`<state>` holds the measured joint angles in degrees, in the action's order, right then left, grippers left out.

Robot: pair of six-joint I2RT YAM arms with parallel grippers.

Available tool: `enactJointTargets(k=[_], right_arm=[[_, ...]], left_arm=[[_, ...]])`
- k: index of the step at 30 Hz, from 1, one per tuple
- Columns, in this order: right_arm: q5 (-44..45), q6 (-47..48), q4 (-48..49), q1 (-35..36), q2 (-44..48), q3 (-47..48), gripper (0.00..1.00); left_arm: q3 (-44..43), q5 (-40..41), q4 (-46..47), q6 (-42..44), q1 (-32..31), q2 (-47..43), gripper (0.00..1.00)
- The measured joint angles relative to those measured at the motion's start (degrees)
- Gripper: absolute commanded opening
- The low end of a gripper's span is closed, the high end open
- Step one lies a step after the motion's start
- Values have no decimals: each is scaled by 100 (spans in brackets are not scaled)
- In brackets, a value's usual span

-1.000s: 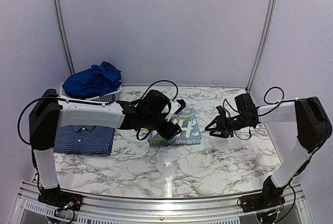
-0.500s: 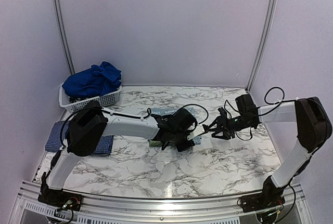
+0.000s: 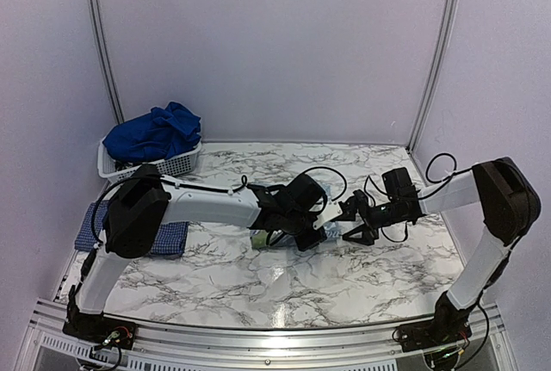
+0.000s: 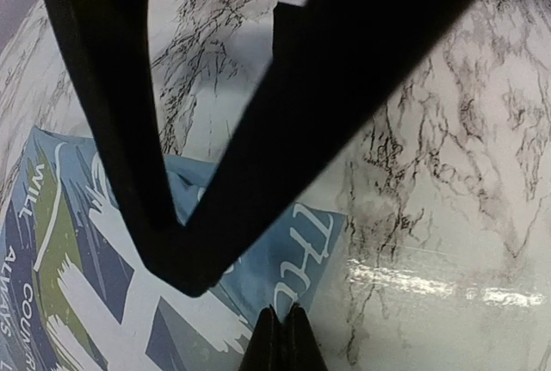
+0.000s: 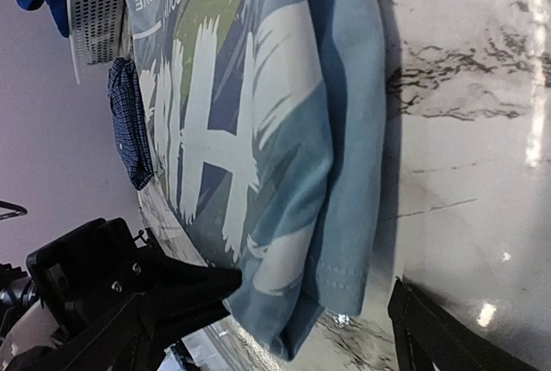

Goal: Fold and stack the mixed laundry pile
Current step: Pick up the square-folded T-shirt from the center of the board, then pass from the left arm to the right

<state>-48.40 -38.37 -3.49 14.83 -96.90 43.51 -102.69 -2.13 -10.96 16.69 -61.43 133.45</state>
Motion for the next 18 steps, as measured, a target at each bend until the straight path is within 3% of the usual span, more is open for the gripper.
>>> enactJointTargets(k=[11,18], right_arm=[[-339,-931,1150,184,-527,-46,79],[-514,-1349,1746,192,-1051,68,39]], left_arm=[[326,-367,59,-236,-212,-470,0],[544,-407,120,-251,-358,-706,1]])
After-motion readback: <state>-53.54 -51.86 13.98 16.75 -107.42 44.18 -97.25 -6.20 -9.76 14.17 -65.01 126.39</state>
